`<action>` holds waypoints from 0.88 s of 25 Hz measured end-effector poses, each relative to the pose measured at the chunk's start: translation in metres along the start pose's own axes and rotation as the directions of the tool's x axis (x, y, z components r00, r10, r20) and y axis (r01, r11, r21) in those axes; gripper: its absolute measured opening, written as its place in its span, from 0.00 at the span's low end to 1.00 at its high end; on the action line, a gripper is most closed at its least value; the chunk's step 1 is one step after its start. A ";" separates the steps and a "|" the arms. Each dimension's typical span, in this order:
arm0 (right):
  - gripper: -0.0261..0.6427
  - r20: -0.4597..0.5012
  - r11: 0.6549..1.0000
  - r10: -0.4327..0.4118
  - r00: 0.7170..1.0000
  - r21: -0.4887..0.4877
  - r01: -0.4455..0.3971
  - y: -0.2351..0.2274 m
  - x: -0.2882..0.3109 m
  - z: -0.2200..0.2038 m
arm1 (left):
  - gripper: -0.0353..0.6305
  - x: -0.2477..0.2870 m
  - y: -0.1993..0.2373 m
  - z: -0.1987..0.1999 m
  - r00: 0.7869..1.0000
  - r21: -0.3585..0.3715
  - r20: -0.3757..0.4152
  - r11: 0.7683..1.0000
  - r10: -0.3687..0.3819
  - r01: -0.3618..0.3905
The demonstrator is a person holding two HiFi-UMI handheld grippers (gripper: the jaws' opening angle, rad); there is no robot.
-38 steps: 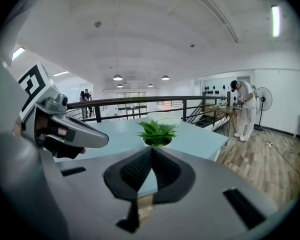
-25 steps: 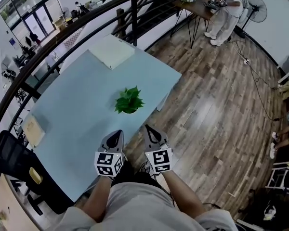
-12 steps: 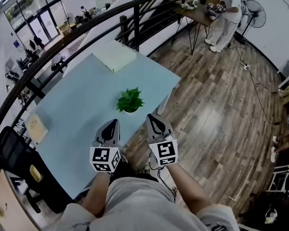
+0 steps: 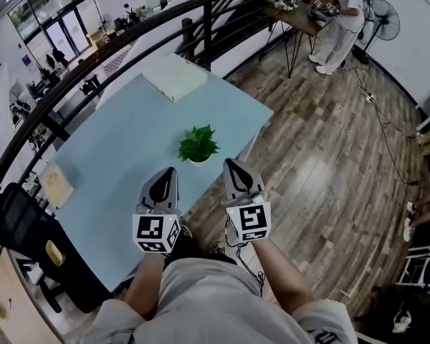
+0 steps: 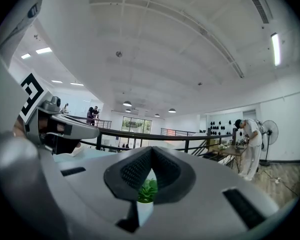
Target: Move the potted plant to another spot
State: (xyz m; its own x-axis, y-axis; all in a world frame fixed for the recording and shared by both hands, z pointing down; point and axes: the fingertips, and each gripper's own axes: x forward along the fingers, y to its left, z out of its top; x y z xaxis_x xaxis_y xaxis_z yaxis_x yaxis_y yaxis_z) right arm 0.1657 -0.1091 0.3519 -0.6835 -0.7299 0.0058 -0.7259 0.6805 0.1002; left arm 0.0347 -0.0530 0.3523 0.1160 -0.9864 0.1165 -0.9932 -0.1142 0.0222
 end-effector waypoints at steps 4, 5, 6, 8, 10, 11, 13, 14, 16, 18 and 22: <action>0.04 0.004 1.000 -0.008 1.000 0.000 0.008 -0.004 0.003 0.000 | 0.07 0.002 0.004 0.000 1.000 -0.004 -0.001 1.000 0.002 -0.002; 0.04 0.004 1.000 -0.009 1.000 -0.002 0.009 -0.004 0.003 0.000 | 0.07 0.003 0.004 0.000 1.000 -0.004 -0.003 1.000 0.000 0.000; 0.04 0.005 1.000 -0.011 1.000 -0.004 0.011 -0.005 0.004 0.001 | 0.07 0.003 0.003 -0.001 1.000 -0.004 -0.004 1.000 -0.003 0.003; 0.04 0.005 1.000 -0.011 1.000 -0.004 0.011 -0.004 0.004 0.000 | 0.07 0.003 0.003 -0.002 1.000 -0.004 -0.005 1.000 -0.008 0.008; 0.04 0.003 1.000 -0.009 1.000 -0.001 0.009 -0.003 0.005 -0.002 | 0.07 0.004 0.004 -0.003 1.000 -0.003 -0.004 1.000 -0.010 0.010; 0.04 -0.002 1.000 -0.010 1.000 -0.003 0.010 -0.003 0.006 -0.003 | 0.07 0.004 0.005 -0.003 1.000 -0.003 -0.004 1.000 -0.010 0.010; 0.04 -0.013 1.000 -0.015 1.000 -0.009 0.015 -0.004 0.006 -0.004 | 0.07 0.004 0.006 -0.004 1.000 -0.005 -0.006 1.000 -0.010 0.010; 0.04 -0.016 1.000 -0.016 1.000 -0.008 0.016 -0.005 0.005 -0.005 | 0.07 0.005 0.006 -0.004 1.000 -0.007 -0.007 1.000 -0.010 0.010; 0.04 -0.025 1.000 -0.018 1.000 -0.006 0.018 -0.006 0.005 -0.005 | 0.07 0.006 0.007 -0.004 1.000 -0.009 -0.010 1.000 -0.010 0.010; 0.04 -0.021 1.000 -0.020 1.000 -0.008 0.020 -0.007 0.006 -0.004 | 0.07 0.007 0.007 -0.005 1.000 -0.011 -0.012 1.000 -0.010 0.010; 0.04 -0.035 1.000 -0.017 0.999 -0.016 0.016 -0.006 0.006 -0.004 | 0.07 0.006 0.007 -0.006 1.000 -0.012 -0.014 1.000 -0.013 0.013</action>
State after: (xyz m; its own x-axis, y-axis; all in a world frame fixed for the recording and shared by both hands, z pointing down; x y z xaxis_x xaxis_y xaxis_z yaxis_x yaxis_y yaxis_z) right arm 0.1668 -0.1177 0.3558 -0.6682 -0.7429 0.0393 -0.7354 0.6676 0.1159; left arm 0.0287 -0.0589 0.3595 0.1289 -0.9830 0.1305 -0.9915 -0.1253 0.0352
